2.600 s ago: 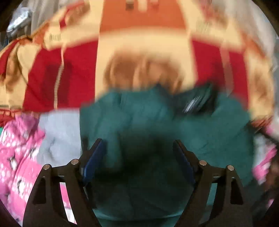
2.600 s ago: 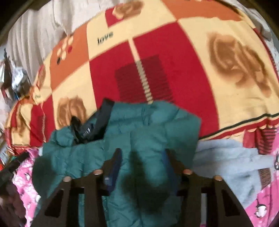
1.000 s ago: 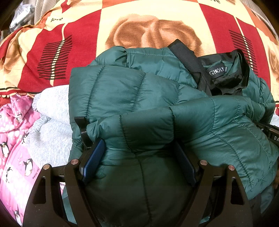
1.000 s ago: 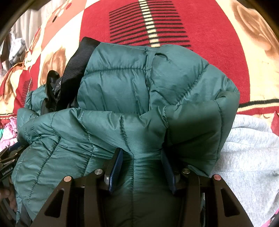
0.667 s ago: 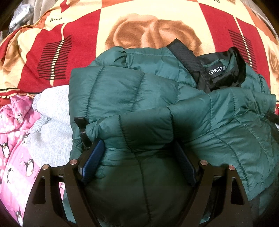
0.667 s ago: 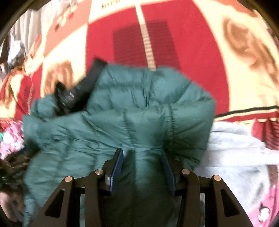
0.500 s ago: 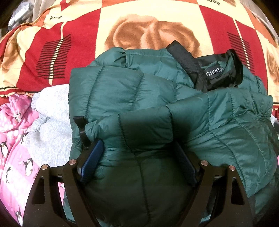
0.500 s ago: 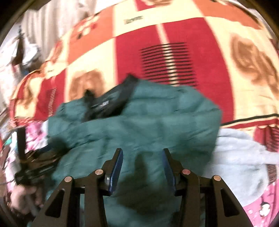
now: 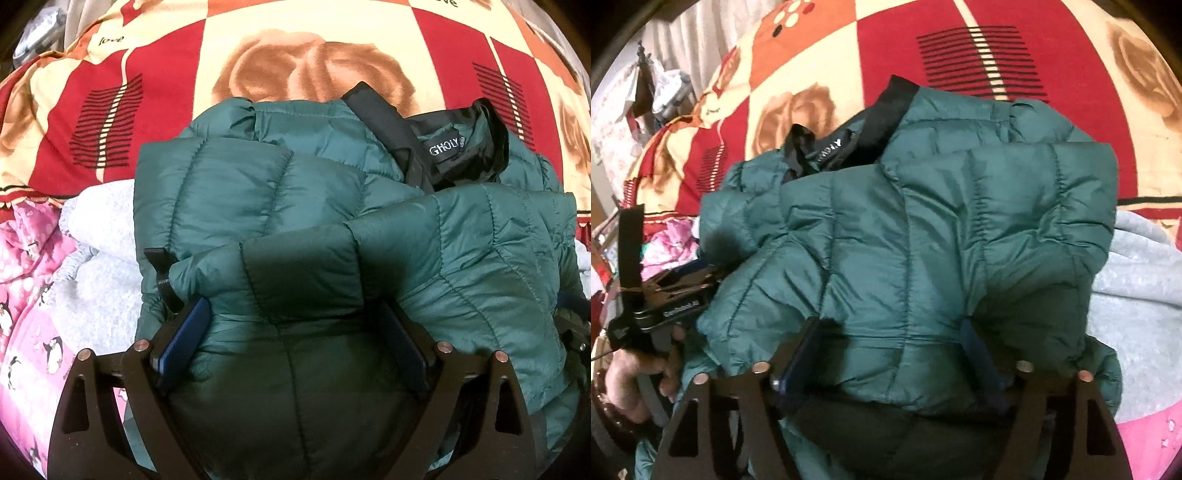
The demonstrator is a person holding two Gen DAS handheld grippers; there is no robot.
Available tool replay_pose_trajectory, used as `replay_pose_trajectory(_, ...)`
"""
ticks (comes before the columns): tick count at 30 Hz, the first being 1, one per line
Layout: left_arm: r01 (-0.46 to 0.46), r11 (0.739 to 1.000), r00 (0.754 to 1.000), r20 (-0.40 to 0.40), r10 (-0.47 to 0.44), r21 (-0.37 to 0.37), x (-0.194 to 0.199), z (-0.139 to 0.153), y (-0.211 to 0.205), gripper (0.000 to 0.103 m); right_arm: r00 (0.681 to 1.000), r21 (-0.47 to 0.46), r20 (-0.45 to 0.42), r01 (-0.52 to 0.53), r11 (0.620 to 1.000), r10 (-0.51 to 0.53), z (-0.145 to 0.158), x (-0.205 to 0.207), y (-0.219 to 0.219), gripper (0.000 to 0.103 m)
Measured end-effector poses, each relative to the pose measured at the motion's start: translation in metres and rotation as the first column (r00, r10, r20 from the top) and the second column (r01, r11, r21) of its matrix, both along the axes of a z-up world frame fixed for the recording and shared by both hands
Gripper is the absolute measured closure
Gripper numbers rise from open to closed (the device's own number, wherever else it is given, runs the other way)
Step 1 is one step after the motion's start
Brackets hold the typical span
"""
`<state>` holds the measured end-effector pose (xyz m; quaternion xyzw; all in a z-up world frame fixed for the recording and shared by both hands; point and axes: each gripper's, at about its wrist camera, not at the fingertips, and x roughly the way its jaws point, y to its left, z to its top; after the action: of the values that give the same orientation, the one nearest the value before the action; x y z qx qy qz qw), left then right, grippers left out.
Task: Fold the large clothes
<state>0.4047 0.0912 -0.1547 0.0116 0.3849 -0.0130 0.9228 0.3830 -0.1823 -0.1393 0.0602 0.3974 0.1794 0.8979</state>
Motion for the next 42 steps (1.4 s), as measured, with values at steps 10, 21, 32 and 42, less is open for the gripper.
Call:
replay_pose_trajectory(10,0.01,1.0,0.997,-0.077,-0.01,-0.004,0.001,0.021,0.002,0.009,0.998,-0.161,-0.056,0.014,0.987,-0.024,0.015,0.005,0.021,0.021)
replay_pose_trajectory(21,0.039,0.999,0.994,-0.101,-0.039,0.0,-0.132,0.079,0.075,0.009,0.996,-0.202,-0.011,0.082,0.976,-0.086,0.084,-0.132,-0.081,0.022)
replay_pose_trajectory(32,0.023,0.996,0.987,-0.159,-0.036,-0.083,-0.247,0.027,0.1,0.009,0.961,0.048,-0.201,0.201,0.978,-0.188,0.001,-0.242,-0.136,0.022)
replay_pose_trajectory(42,0.1,0.947,0.963,-0.211,-0.169,-0.304,-0.268,0.0,0.122,0.009,0.991,0.169,-0.132,0.038,0.985,-0.016,-0.003,-0.258,-0.102,0.022)
